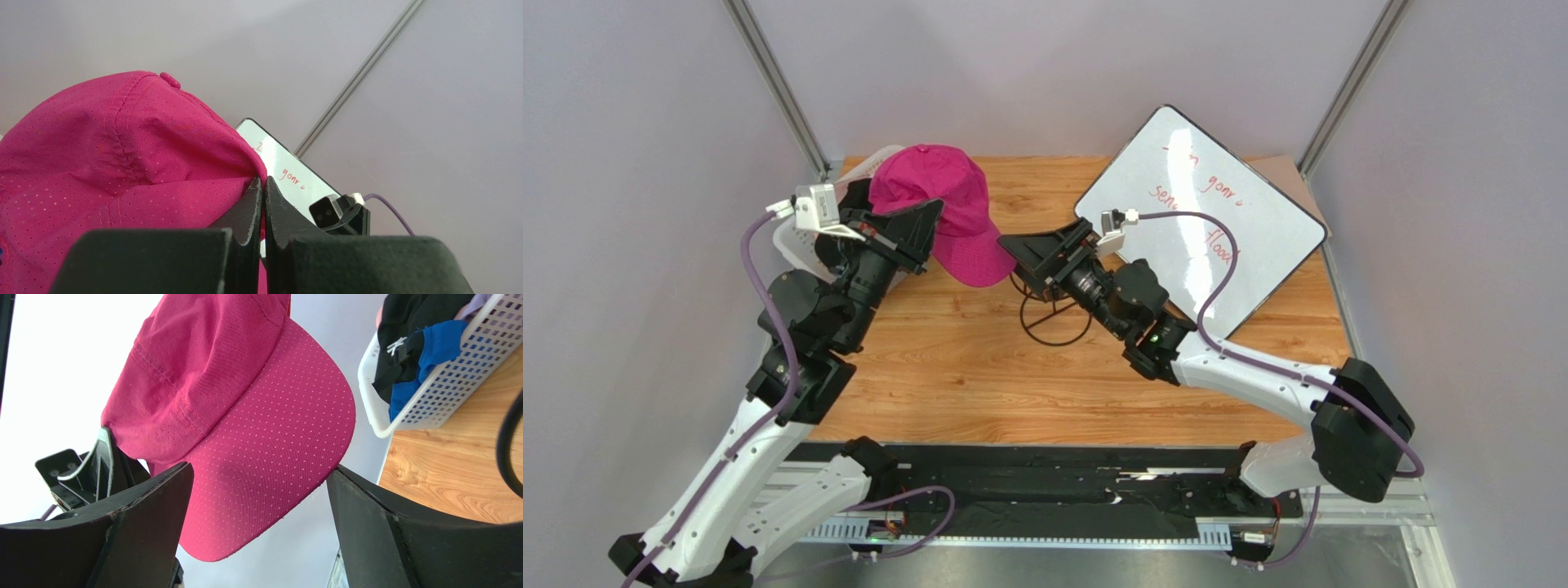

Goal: Stack the hats

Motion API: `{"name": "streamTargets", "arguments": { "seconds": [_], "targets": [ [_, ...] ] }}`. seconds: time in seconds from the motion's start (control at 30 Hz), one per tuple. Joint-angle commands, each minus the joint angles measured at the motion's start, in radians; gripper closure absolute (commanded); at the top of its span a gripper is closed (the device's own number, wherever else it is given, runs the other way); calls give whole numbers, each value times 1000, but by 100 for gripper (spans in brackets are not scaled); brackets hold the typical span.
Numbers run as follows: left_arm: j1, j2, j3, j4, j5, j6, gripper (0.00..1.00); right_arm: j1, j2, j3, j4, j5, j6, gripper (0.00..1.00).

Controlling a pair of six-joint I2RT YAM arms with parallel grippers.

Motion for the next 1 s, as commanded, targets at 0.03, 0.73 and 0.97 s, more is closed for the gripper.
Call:
{"name": "streamTargets", "arguments": {
  "seconds": [0.03, 0.73, 0.97],
  "targets": [
    [-4, -28, -29, 3, 64, -3, 100, 5, 13, 86, 100, 27, 1, 14],
    [-4, -119, -109, -14, 110, 55, 100, 5, 34, 117, 166, 20, -35, 63],
    [-4, -122, -116, -14, 121, 83, 100, 2, 22, 74, 131, 24, -81, 100]
  ]
}}
